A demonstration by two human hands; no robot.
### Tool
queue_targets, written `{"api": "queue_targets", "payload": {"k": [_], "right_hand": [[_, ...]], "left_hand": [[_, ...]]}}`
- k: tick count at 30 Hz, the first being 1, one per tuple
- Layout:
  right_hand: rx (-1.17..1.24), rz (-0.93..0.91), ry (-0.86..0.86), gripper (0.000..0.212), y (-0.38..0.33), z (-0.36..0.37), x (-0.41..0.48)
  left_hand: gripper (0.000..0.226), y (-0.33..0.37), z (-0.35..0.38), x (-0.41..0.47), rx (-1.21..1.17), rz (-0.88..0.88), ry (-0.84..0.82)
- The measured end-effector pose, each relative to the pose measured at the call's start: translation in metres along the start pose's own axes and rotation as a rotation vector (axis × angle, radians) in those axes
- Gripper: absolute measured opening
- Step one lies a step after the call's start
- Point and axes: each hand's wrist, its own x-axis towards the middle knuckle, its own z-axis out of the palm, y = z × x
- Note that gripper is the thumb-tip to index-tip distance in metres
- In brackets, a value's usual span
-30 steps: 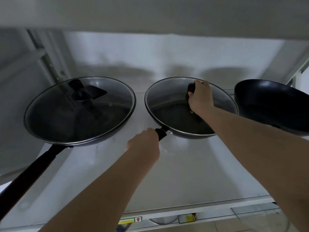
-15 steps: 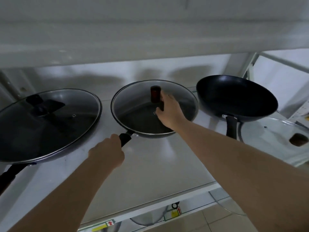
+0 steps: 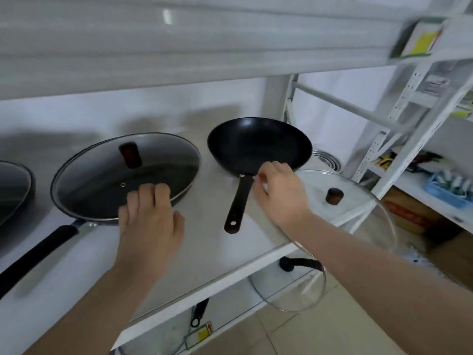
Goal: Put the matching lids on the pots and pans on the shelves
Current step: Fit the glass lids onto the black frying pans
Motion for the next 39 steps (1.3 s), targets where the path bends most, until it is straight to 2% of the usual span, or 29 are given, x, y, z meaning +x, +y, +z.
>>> {"api": "queue_targets", "payload": {"k": [2, 4, 6, 9, 11, 13, 17, 22, 27, 32, 39], "right_hand": [[-0.088, 0.084, -0.058, 0.021, 0.037, -0.014, -0.005], [-0.203, 0.171, -0.165, 0.029, 0.070, -0.024, -0.009], [-0.299, 0.239, -0.273, 0.035, 0.100, -0.031, -0.012], [-0.325, 0.329, -0.405, 0.035, 0.140, -0.035, -0.017], [-0.263, 0.385, -0.512, 0.037, 0.161, -0.034, -0.022], [-0.199, 0.366, -0.563, 0.038, 0.177, -0.031, -0.024], [-0.158, 0.306, -0.521, 0.041, 0.199, -0.020, -0.017], [-0.100, 0.315, -0.495, 0.042, 0.214, 0.003, -0.013], [-0.127, 0.210, -0.414, 0.037, 0.222, 0.004, -0.017], [-0.026, 0.161, -0.398, 0.028, 0.223, -0.012, -0.047], [0.117, 0.110, -0.255, 0.019, 0.231, -0.040, -0.085]], "left_hand": [[0.032, 0.039, 0.006, 0.005, -0.165, 0.018, -0.046], [0.033, 0.076, 0.012, 0.009, -0.354, -0.048, -0.127], [0.040, 0.107, 0.021, 0.013, -0.409, -0.115, -0.195], [0.049, 0.138, 0.032, 0.017, -0.230, -0.154, -0.298], [0.049, 0.149, 0.034, 0.017, -0.075, -0.169, -0.317], [0.043, 0.156, 0.035, 0.017, 0.024, -0.196, -0.326], [0.032, 0.165, 0.040, 0.024, 0.092, -0.266, -0.333], [0.028, 0.171, 0.054, 0.045, 0.076, -0.248, -0.299], [0.012, 0.165, 0.069, 0.058, 0.099, -0.253, -0.353], [0.028, 0.168, 0.069, 0.065, 0.153, -0.245, -0.395], [0.024, 0.166, 0.068, 0.068, 0.133, -0.219, -0.411]]}}
